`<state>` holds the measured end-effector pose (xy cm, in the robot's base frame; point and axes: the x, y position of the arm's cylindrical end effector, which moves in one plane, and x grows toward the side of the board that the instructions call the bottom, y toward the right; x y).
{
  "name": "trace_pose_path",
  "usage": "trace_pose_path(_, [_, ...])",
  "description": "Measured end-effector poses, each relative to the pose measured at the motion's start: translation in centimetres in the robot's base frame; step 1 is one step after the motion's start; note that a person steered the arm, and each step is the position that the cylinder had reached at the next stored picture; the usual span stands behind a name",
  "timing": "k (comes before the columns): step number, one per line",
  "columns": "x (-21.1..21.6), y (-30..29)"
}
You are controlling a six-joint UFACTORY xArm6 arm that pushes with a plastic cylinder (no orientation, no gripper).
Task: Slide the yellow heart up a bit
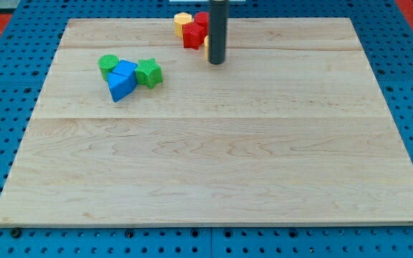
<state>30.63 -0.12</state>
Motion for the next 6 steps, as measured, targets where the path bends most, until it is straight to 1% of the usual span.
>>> trace_pose_path(1, [-0.5, -1.8])
trace_pose_path(2, [0.0, -2.3])
trace_pose_path(3, [1.4, -1.3])
trace_pose_path(4, [0.0, -0.1])
trace_pose_path(5, [-2.3, 0.1])
trace_pose_path(6, [-0.2, 0.2])
